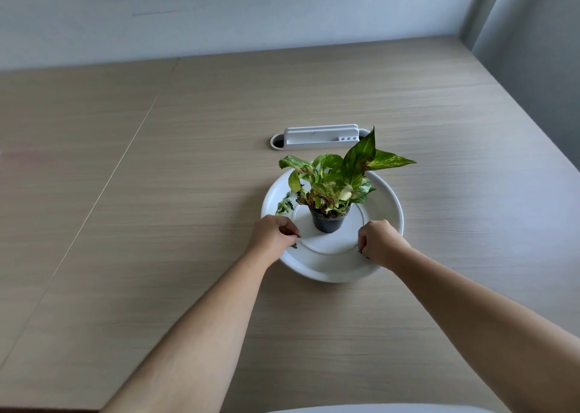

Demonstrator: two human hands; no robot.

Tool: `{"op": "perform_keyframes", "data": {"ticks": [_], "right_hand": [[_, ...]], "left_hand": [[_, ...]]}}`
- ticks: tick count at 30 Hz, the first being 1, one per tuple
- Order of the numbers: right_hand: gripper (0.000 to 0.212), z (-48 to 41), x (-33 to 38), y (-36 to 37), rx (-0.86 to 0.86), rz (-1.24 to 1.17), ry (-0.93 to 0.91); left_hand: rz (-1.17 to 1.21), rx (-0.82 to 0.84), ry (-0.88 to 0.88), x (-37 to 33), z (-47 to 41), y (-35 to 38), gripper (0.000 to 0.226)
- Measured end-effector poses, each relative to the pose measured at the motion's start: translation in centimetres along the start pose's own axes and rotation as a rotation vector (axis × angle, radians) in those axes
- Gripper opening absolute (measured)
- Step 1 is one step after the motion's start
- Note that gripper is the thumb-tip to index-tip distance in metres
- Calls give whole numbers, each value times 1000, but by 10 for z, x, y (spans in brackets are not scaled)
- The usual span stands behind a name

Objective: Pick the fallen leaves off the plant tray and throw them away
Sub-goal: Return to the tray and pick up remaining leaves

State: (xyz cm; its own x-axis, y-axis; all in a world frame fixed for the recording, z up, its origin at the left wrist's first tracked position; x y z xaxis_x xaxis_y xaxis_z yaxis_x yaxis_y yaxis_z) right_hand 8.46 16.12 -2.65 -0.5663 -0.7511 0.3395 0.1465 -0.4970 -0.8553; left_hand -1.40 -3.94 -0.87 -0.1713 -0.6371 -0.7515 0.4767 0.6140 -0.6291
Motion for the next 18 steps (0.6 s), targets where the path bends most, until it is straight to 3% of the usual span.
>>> {"op": "perform_keyframes", "data": {"ticks": [3,7,18], "right_hand": [[26,1,3,-10,-33,-131,24],[22,4,1,-21,-102,-263,76],[23,49,-21,-34,-194,-274,89]], "left_hand": [[18,-1,4,1,-1,-2,27],[19,14,42,-4,-1,-2,22],[43,51,147,-30,24,17,12]]}}
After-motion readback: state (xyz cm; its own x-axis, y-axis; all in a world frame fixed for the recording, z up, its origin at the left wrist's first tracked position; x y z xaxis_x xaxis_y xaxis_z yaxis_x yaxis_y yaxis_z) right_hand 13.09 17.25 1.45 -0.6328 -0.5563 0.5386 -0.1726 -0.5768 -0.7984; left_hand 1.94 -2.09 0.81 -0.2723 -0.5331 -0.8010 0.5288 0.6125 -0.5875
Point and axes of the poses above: each hand's wrist, its own z-axis away from the middle knuckle, its own y-axis out of the palm, x = y × z, the point moved 4 cm from there along -z, towards the middle knuckle, and after that the axes turned 6 degrees about y, right-handed, at the moved point
